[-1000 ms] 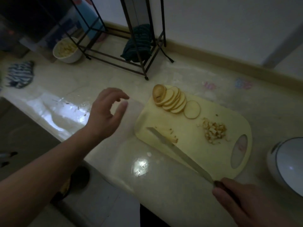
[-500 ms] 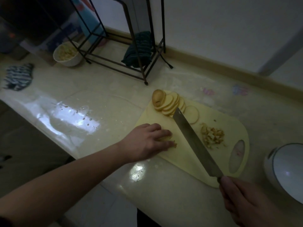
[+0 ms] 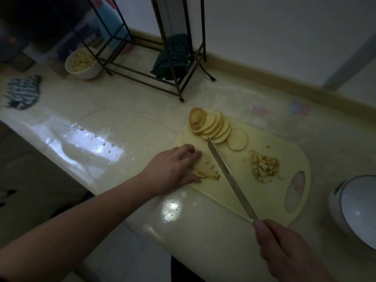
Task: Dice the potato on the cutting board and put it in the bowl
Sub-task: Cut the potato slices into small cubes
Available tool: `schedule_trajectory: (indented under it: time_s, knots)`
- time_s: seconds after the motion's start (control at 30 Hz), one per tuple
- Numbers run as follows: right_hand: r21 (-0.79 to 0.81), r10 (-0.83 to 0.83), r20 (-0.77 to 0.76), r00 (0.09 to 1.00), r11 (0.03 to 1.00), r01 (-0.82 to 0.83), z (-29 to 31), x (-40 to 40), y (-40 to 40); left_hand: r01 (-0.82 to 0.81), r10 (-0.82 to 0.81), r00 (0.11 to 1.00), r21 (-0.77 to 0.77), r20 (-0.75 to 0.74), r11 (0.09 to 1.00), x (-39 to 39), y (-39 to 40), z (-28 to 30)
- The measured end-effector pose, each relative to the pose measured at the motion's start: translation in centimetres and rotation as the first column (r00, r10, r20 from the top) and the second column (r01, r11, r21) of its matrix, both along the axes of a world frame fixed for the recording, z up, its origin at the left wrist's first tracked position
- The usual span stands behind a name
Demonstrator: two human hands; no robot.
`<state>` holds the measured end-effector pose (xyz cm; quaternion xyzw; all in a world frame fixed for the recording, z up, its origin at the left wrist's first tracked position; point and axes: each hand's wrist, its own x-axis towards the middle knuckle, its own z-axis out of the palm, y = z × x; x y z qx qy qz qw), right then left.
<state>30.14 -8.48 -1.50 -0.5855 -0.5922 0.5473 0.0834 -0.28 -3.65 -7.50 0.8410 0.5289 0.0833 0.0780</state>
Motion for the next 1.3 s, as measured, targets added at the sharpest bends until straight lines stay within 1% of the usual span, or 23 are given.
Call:
schedule_trajectory:
  time_s: [0.07, 0.17, 0.23, 0.27, 0.37, 0.43, 0.5, 0.57, 0.67, 0.8, 0.9, 1.03, 1.2, 1.3]
  knots:
    - [0.045, -0.004, 0.034, 0.999, 0.999, 0.003, -0.3, -0.9, -0.8, 0.031, -0.028, 0.999, -0.068, 0.034, 0.997, 0.4, 0.0, 0.3]
    - [0.129, -0.055, 0.022, 0.998, 0.99, 0.051, -1.1, -1.4, -1.8, 0.015, -0.006, 0.998, -0.128, 0.069, 0.992, 1.3, -0.3, 0.8]
    - [0.061, -0.032, 0.01, 0.999, 0.998, 0.032, -0.9, -2.2, -2.0, -0.025, 0.037, 0.997, -0.155, 0.074, 0.988, 1.9, -0.8, 1.0]
    - [0.036, -0.011, 0.005, 1.0, 0.999, 0.011, -0.7, -2.6, -2.0, -0.049, 0.061, 0.996, -0.168, 0.072, 0.985, 2.2, -1.1, 1.0]
    - [0.183, -0.027, -0.007, 1.0, 0.983, 0.027, -1.1, -3.6, -1.4, -0.146, 0.162, 0.985, -0.216, 0.055, 0.965, 3.4, -1.8, 1.3]
    - [0.15, 0.018, -0.048, 0.999, 0.989, -0.011, -0.9, -4.1, -0.4, -0.252, 0.262, 0.965, -0.269, -0.001, 0.929, 4.2, -2.0, 1.5]
    - [0.135, 0.094, -0.071, 0.993, 0.987, -0.084, -0.4, -4.2, 0.7, -0.338, 0.33, 0.941, -0.318, -0.079, 0.886, 4.7, -1.9, 1.9]
    - [0.144, 0.141, -0.055, 0.988, 0.981, -0.132, 0.0, -3.6, 1.8, -0.374, 0.373, 0.925, -0.327, -0.07, 0.868, 4.7, -2.0, 2.2]
    - [0.128, 0.163, -0.029, 0.986, 0.979, -0.158, 0.4, -2.5, 2.7, -0.384, 0.403, 0.915, -0.347, -0.018, 0.856, 4.5, -2.1, 2.1]
    - [0.159, 0.187, 0.01, 0.982, 0.969, -0.187, 0.4, -1.9, 2.8, -0.388, 0.423, 0.906, -0.355, 0.023, 0.85, 4.9, -2.0, 2.1]
    - [0.147, 0.178, 0.018, 0.984, 0.973, -0.179, 0.3, -1.8, 2.0, -0.385, 0.411, 0.912, -0.347, 0.002, 0.856, 5.3, -1.7, 2.0]
    - [0.082, 0.117, -0.037, 0.992, 0.99, -0.114, -0.2, -1.7, 1.3, -0.351, 0.38, 0.924, -0.301, 0.04, 0.887, 5.4, -1.6, 1.8]
    - [0.042, 0.081, -0.1, 0.992, 0.996, -0.077, -0.8, -2.0, 0.8, -0.34, 0.364, 0.931, -0.3, 0.025, 0.891, 5.4, -1.5, 1.8]
    - [0.046, 0.077, -0.093, 0.993, 0.996, -0.073, -0.9, -2.0, 0.8, -0.342, 0.362, 0.932, -0.3, 0.014, 0.89, 5.5, -1.6, 1.8]
